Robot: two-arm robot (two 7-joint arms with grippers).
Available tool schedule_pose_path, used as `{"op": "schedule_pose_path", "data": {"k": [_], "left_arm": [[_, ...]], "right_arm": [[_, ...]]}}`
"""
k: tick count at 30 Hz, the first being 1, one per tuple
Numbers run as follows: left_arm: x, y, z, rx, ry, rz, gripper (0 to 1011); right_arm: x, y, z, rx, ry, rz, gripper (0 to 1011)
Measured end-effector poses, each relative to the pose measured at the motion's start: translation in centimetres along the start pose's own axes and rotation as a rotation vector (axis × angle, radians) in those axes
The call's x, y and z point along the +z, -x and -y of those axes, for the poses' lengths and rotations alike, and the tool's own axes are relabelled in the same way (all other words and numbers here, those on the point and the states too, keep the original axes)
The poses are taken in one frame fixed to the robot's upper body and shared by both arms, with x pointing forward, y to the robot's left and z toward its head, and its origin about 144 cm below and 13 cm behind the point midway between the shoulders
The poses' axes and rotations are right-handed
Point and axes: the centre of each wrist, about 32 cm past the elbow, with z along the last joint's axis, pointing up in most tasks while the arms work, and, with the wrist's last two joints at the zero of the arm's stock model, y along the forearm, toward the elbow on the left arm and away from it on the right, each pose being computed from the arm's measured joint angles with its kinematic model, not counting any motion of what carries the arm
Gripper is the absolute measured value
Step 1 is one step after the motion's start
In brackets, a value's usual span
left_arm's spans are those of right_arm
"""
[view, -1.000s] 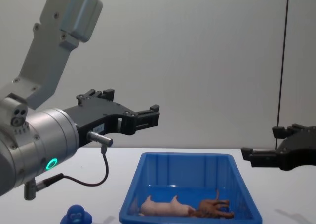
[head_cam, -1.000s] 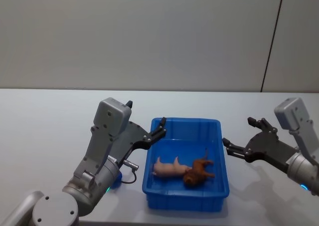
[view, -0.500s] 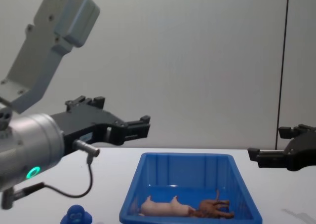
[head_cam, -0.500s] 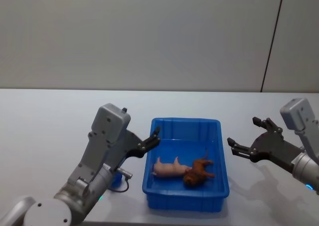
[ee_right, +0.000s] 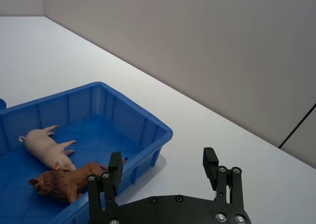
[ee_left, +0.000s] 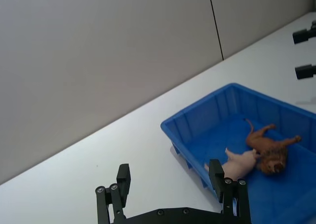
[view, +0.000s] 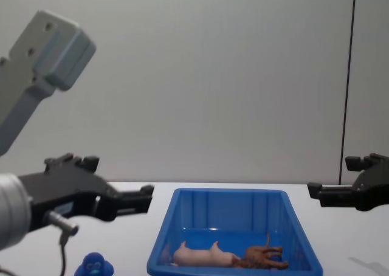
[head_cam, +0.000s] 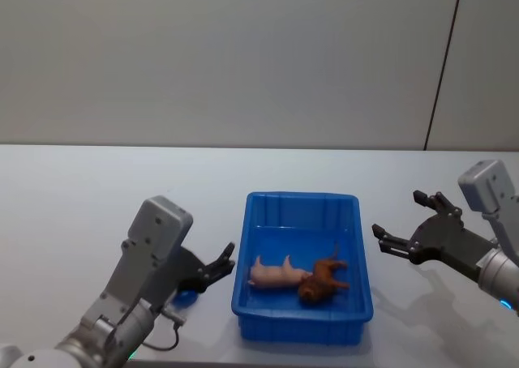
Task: Pick up the two dolls from the table and place them into the box.
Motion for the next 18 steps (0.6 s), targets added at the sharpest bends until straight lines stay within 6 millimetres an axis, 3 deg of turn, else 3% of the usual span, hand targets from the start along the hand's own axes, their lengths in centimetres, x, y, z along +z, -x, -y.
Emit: {"op": "schedule_pose_path", "data": {"k": [18], "left_arm": [[-4.3,-1.6,-0.9,-0.025,-0.042,-0.051,1002]], "right_arm": [[-0.1,-0.1,0.0,-0.001,0.000,0.001,1000]]}}
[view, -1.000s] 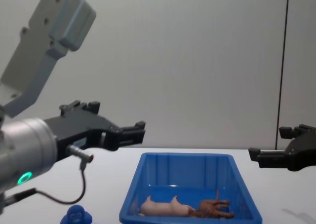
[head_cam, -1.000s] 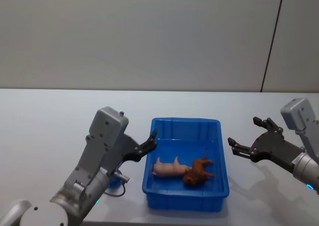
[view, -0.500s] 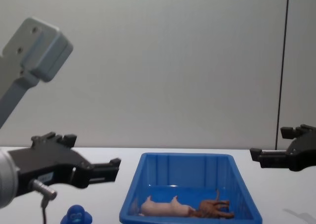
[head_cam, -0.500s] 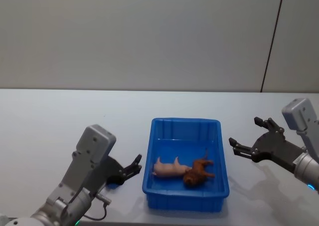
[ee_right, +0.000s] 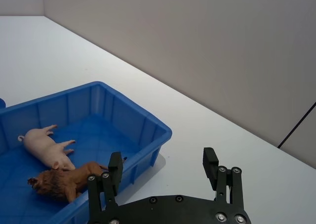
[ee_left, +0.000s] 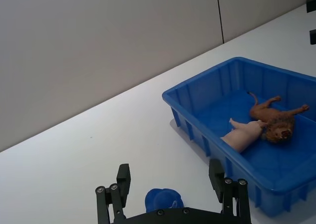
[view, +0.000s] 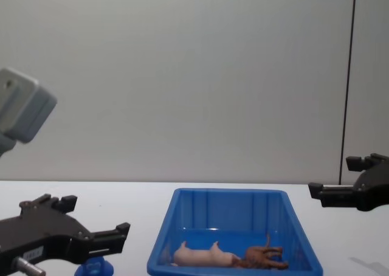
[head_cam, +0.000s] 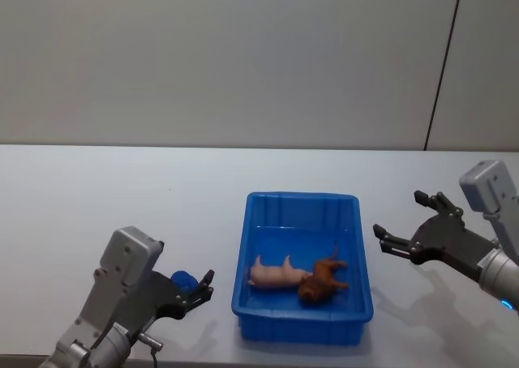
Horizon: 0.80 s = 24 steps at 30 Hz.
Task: Pick up the two dolls from the table and place them into the box.
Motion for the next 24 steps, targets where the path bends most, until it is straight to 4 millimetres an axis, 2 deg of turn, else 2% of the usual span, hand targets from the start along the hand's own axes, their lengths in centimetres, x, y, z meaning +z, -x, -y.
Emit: {"op": "schedule_pose_path", "data": {"k": [13,24], "left_arm": [[-3.3,-1.9,1.8,-0.007,0.031,-0.053,1001],[-4.6,-3.1,2.9,-0.050,0.005,-0.083,1001]], "right_arm": [[0.0,0.0,0.0,0.000,0.000,0.000,1001],[0.0,0.0,0.0,0.000,0.000,0.000,1001]]}}
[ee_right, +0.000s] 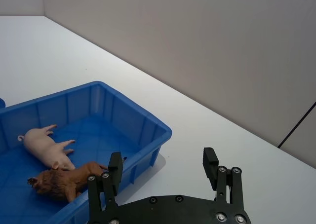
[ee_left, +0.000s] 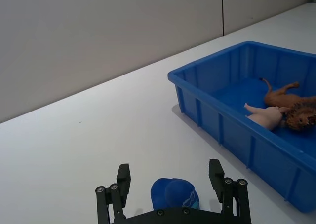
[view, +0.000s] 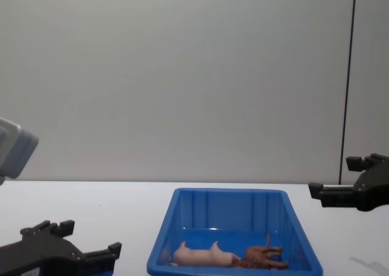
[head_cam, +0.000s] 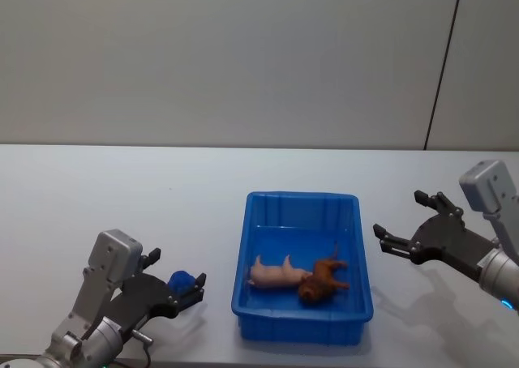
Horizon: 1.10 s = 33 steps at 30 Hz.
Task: Pick up the two dolls from the table and place them into the box.
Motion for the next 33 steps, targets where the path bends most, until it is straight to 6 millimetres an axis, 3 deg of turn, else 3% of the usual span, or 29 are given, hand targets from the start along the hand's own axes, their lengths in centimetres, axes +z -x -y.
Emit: {"op": "schedule_pose_path", "data": {"k": [33], "left_arm": [[0.2,-2.2,1.3,-0.080,-0.136,-0.027,996]], "right_arm": [[0.0,0.0,0.0,0.000,0.000,0.000,1001]]}}
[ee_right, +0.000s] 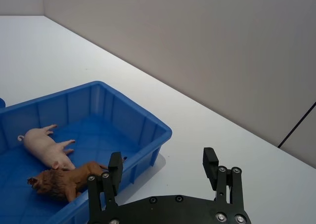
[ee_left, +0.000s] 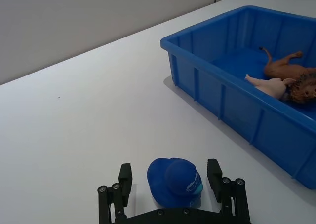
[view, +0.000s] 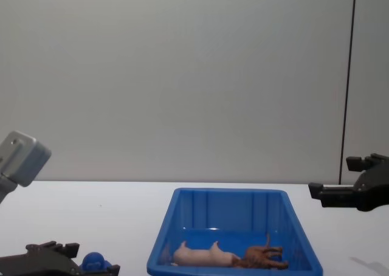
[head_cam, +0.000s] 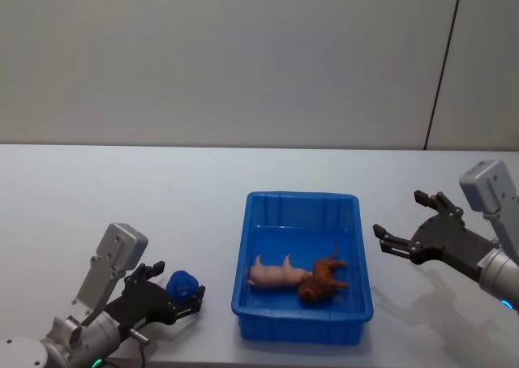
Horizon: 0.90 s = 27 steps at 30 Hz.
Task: Pick up the two dolls from the table and place them into the box.
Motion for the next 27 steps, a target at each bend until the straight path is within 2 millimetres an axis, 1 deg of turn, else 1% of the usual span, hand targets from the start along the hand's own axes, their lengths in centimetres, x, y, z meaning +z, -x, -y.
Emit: {"op": "schedule_pose_path", "data": {"k": [1,4,5,6,8,10,11,14,16,17,23,27], "left_arm": [[0.0,-0.1,0.1,-0.001,-0.002,0.000,961],[0.2,-0.2,0.4,-0.005,-0.009,0.003,926],[0.2,-0.3,0.4,-0.006,-0.011,0.004,872],[0.2,-0.3,0.5,-0.007,-0.012,0.004,860],[0.3,-0.4,0.7,-0.010,-0.016,0.006,785],[0.3,-0.4,0.8,-0.013,-0.020,0.007,756],[0.4,-0.5,0.8,-0.014,-0.022,0.008,711],[0.5,-0.5,1.0,-0.017,-0.025,0.009,622],[0.6,-0.6,1.1,-0.018,-0.027,0.010,622],[0.6,-0.6,1.1,-0.019,-0.028,0.010,585],[0.8,-0.7,1.2,-0.020,-0.032,0.011,546],[1.3,-0.6,1.3,-0.020,-0.026,0.019,511]], "right_arm": [[0.0,0.0,0.0,0.000,0.000,0.000,1001],[0.0,0.0,0.0,0.000,0.000,0.000,1001],[0.0,0.0,0.0,0.000,0.000,0.000,1001],[0.0,0.0,0.0,0.000,0.000,0.000,1001],[0.0,0.0,0.0,0.000,0.000,0.000,1000],[0.0,0.0,0.0,0.000,0.000,0.000,1001],[0.0,0.0,0.0,0.000,0.000,0.000,1001],[0.0,0.0,0.0,0.000,0.000,0.000,1001],[0.0,0.0,0.0,0.000,0.000,0.000,1001],[0.0,0.0,0.0,0.000,0.000,0.000,1001],[0.0,0.0,0.0,0.000,0.000,0.000,1001],[0.0,0.0,0.0,0.000,0.000,0.000,1001]]}}
